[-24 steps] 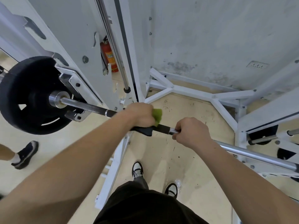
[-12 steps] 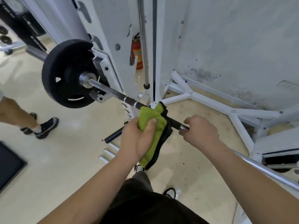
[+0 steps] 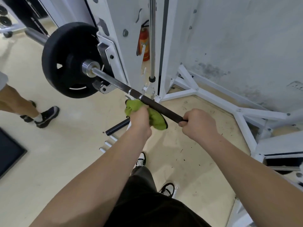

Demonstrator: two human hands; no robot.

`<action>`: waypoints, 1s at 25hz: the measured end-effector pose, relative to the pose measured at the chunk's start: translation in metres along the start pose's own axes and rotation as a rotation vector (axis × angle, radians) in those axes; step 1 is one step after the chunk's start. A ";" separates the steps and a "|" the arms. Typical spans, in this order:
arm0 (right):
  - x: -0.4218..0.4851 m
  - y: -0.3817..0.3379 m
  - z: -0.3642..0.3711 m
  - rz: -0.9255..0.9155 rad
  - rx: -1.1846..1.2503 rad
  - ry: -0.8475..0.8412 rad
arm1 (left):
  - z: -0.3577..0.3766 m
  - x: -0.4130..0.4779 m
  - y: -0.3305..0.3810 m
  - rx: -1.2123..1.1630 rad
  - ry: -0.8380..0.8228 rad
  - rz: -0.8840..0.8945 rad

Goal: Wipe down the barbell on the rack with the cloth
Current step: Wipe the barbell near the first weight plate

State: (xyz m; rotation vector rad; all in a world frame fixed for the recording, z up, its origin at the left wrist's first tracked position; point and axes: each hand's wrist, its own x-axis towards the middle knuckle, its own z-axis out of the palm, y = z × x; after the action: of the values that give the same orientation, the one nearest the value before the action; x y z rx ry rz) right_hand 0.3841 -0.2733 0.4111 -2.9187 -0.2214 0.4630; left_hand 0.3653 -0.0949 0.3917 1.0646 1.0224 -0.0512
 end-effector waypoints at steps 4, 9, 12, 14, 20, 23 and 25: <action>0.006 0.002 -0.001 0.056 0.064 -0.038 | 0.026 -0.022 -0.042 -0.015 -0.178 -0.039; 0.009 0.008 0.001 0.070 0.144 -0.064 | 0.010 -0.007 -0.044 -0.090 -0.212 -0.218; 0.006 0.011 0.006 0.051 0.163 -0.025 | -0.004 0.026 -0.019 -0.238 -0.016 -0.141; 0.005 0.011 0.005 0.029 0.182 -0.036 | 0.006 0.013 -0.022 -0.163 -0.018 -0.053; -0.017 0.032 -0.006 -0.064 0.238 -0.017 | 0.030 -0.049 -0.061 0.002 -0.204 -0.208; -0.034 0.056 -0.012 -0.030 0.178 0.007 | 0.020 -0.028 -0.041 -0.078 -0.018 -0.106; -0.042 0.065 -0.012 0.006 0.155 0.020 | 0.026 -0.028 -0.041 -0.080 0.050 0.039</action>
State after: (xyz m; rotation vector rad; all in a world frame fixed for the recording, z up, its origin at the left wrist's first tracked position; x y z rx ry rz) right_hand 0.3558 -0.3456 0.4218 -2.7722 -0.1657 0.4307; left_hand 0.3466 -0.1478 0.3855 1.0168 1.0400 0.0475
